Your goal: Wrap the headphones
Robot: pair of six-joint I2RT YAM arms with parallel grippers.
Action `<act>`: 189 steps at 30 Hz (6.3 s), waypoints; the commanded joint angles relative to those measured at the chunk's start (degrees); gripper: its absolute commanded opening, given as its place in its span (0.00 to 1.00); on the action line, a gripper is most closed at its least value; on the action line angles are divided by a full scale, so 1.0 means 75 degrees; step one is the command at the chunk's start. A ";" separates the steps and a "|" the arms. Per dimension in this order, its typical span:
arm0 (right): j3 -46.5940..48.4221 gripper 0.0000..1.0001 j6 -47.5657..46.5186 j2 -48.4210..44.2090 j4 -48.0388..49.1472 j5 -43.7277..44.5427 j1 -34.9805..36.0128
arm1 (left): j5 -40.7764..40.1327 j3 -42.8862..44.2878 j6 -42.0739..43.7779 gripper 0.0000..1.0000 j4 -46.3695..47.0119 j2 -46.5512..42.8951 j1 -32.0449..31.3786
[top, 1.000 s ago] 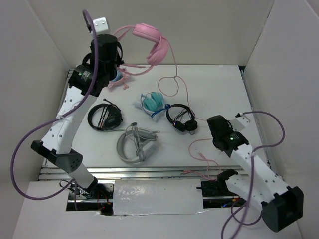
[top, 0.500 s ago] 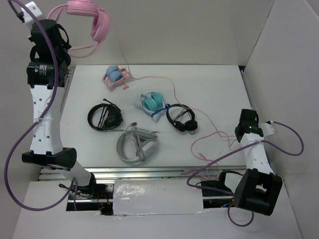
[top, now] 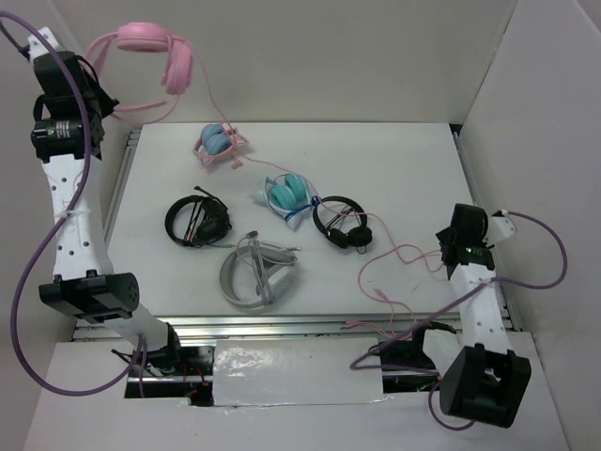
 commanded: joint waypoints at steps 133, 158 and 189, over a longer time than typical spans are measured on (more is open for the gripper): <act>0.1094 1.00 -0.8115 0.0949 0.5373 -0.2729 0.7151 | 0.1679 0.1835 0.0341 0.00 0.0512 0.0091 -0.4877; -0.0933 1.00 -0.6488 -0.3246 0.3340 -0.4679 0.7712 | 0.1667 0.1528 -0.0444 0.00 0.0348 0.0207 -0.3729; 0.3506 0.00 -0.6240 0.3879 0.3778 -0.4888 0.3905 | 0.6787 -0.0907 0.0890 0.00 0.1449 -0.1398 -0.3458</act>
